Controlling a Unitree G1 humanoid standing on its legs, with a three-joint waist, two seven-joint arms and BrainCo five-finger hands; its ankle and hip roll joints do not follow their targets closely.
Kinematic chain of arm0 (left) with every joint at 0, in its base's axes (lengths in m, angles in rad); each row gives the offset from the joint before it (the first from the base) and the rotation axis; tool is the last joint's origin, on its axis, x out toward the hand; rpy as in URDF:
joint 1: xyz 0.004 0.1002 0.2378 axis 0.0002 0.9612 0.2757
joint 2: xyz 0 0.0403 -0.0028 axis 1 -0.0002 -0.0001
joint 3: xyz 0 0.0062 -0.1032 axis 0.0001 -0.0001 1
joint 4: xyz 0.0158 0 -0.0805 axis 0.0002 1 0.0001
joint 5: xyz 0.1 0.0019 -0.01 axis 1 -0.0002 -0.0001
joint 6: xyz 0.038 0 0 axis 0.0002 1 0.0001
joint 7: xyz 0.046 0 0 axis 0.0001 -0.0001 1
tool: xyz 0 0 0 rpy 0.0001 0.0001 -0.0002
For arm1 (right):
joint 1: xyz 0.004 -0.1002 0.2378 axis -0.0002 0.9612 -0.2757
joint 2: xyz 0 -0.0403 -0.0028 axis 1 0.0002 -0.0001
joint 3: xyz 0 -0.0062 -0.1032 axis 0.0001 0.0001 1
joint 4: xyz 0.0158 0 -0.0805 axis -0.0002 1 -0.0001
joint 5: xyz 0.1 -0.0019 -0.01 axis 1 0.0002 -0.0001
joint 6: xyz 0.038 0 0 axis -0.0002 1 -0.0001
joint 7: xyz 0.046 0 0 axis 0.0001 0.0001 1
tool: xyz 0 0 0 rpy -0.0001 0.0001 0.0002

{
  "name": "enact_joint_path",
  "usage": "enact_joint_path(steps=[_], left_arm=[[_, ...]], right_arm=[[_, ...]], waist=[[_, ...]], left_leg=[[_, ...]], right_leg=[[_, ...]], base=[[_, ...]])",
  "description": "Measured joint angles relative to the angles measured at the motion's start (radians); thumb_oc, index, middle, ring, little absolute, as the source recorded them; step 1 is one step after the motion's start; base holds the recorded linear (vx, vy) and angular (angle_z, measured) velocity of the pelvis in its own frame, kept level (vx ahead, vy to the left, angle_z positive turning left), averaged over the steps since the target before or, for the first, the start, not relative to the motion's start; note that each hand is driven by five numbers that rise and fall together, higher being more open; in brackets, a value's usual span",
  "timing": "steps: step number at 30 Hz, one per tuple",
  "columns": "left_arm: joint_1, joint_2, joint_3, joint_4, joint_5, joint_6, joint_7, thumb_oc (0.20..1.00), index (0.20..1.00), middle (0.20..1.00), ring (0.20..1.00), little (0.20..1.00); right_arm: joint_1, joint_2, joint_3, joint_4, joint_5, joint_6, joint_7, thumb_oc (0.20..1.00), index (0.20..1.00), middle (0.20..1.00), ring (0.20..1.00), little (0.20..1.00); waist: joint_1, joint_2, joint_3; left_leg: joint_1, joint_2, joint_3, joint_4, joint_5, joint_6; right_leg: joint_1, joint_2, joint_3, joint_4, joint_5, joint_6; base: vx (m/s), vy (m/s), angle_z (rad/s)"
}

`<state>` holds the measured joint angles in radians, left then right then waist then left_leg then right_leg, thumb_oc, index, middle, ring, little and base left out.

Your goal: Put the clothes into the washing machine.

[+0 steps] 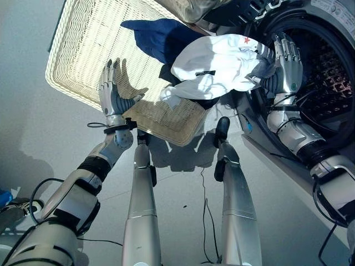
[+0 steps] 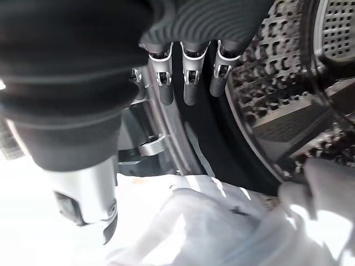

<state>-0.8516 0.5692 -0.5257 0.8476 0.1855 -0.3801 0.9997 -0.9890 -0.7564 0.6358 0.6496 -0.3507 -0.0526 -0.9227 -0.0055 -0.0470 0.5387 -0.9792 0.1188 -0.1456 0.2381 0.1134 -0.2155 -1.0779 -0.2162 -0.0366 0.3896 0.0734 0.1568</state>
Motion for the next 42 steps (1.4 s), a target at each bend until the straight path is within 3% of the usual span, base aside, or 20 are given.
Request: enact_joint_path(steps=[8,16,20,21,22,23,24,42], left_arm=[[-0.023,-0.003,-0.007,0.002,0.0,0.0,-0.001,1.0,1.0,1.0,1.0,1.0],[-0.036,-0.004,-0.022,0.002,0.0,0.0,-0.008,1.0,1.0,1.0,1.0,1.0],[-0.062,0.001,-0.05,0.002,0.0,0.0,-0.03,1.0,1.0,1.0,1.0,1.0],[-0.063,0.001,-0.05,0.001,0.0,0.0,-0.032,1.0,1.0,1.0,1.0,1.0],[-0.068,0.001,-0.05,0.001,-0.001,0.0,-0.034,1.0,1.0,1.0,1.0,1.0],[-0.068,0.001,-0.05,0.001,0.0,0.0,-0.036,1.0,1.0,1.0,1.0,1.0],[-0.067,0.001,-0.05,0.001,-0.001,0.0,-0.036,1.0,1.0,1.0,1.0,1.0],[-0.064,0.0,-0.051,0.001,0.0,0.001,-0.044,1.0,1.0,1.0,1.0,1.0]], right_arm=[[-0.038,0.009,0.053,0.073,-0.009,-0.002,0.118,1.0,1.0,1.0,1.0,1.0],[-0.057,0.009,0.087,0.115,-0.011,-0.003,0.174,1.0,1.0,1.0,1.0,1.0],[-0.133,0.005,0.161,0.185,-0.008,-0.008,0.284,1.0,1.0,1.0,1.0,1.0],[-0.137,0.005,0.16,0.183,-0.008,-0.008,0.299,0.489,0.489,0.489,0.489,0.489],[-0.139,0.006,0.161,0.184,-0.008,-0.008,0.311,0.413,0.413,0.413,0.413,0.413],[-0.138,0.006,0.161,0.184,-0.008,-0.008,0.324,0.272,0.272,0.272,0.272,0.272],[-0.137,0.006,0.161,0.184,-0.007,-0.008,0.333,0.213,0.213,0.213,0.213,0.213],[-0.173,0.008,0.161,0.181,0.0,0.017,0.354,0.2,0.2,0.2,0.2,0.2]], waist=[[0.029,0.001,-0.001],[0.047,0.002,-0.001],[0.049,0.002,-0.001],[0.049,0.002,-0.001],[0.049,0.002,-0.001],[0.05,0.002,-0.001],[0.049,0.002,-0.001],[0.052,0.003,-0.001]], left_leg=[[0.0,0.0,-0.003,0.001,0.003,-0.002],[0.001,0.0,-0.006,0.001,0.007,-0.003],[0.001,0.0,-0.019,-0.011,0.019,-0.006],[0.001,0.0,-0.019,-0.013,0.02,-0.006],[0.001,0.0,-0.019,-0.013,0.021,-0.006],[0.001,0.0,-0.019,-0.014,0.021,-0.006],[0.001,0.0,-0.019,-0.014,0.021,-0.006],[0.001,-0.002,-0.019,-0.014,0.021,-0.006]], right_leg=[[0.0,0.0,-0.001,0.004,0.0,0.0],[0.0,0.0,-0.003,0.011,0.0,0.0],[0.0,-0.001,-0.013,0.018,-0.003,-0.004],[0.0,-0.002,-0.014,0.018,-0.003,-0.005],[-0.001,-0.002,-0.014,0.018,-0.003,-0.005],[-0.001,-0.002,-0.014,0.018,-0.004,-0.005],[-0.001,-0.002,-0.014,0.018,-0.004,-0.006],[-0.001,-0.004,-0.015,0.018,-0.004,-0.006]], base=[[0.0,0.0,0.0],[0.0,-0.005,0.0],[0.01,-0.013,0.04],[0.01,-0.01,0.04],[0.0,0.0,0.0],[0.0,0.0,0.0],[0.0,0.0,0.0],[0.0,0.0,0.0]])
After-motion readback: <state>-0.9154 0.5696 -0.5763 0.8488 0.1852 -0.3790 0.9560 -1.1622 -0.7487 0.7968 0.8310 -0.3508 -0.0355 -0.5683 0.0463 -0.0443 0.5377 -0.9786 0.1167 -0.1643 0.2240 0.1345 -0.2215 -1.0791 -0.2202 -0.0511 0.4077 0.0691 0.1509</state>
